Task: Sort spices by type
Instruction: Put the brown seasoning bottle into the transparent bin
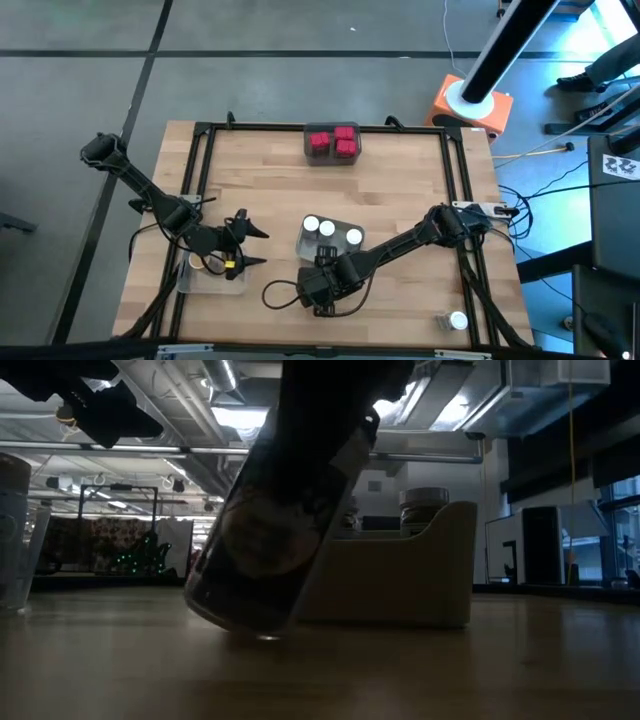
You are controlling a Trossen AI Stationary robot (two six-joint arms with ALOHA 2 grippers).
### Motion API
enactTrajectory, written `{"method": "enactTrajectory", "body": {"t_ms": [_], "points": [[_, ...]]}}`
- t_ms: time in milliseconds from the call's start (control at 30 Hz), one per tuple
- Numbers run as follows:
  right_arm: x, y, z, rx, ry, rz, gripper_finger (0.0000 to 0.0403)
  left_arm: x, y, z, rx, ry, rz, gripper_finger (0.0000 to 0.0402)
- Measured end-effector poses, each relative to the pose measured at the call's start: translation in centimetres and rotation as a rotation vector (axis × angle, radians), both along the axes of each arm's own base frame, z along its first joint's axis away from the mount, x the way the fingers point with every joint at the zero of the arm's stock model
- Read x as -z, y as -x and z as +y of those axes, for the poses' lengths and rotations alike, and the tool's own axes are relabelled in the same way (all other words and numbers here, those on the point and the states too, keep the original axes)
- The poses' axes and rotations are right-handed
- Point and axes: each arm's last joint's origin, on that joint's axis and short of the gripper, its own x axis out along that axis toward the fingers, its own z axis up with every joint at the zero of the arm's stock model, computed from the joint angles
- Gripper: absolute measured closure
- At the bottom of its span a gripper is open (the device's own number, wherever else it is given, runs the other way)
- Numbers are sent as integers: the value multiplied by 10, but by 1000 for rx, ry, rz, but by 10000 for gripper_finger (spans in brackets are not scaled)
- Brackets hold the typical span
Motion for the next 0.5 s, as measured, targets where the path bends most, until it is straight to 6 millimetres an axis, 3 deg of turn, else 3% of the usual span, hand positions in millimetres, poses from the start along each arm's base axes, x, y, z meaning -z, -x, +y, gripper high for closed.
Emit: {"method": "enactTrajectory", "body": {"t_ms": [233,400,500], "points": [[1,0,0,-2,14,1,18,0,0,0,-1,1,0,90],[-5,2,1,-10,18,9,15,0,0,0,-2,3,1,90],[-14,16,6,-19,60,61,23,0,0,0,-3,9,-4,90]]}}
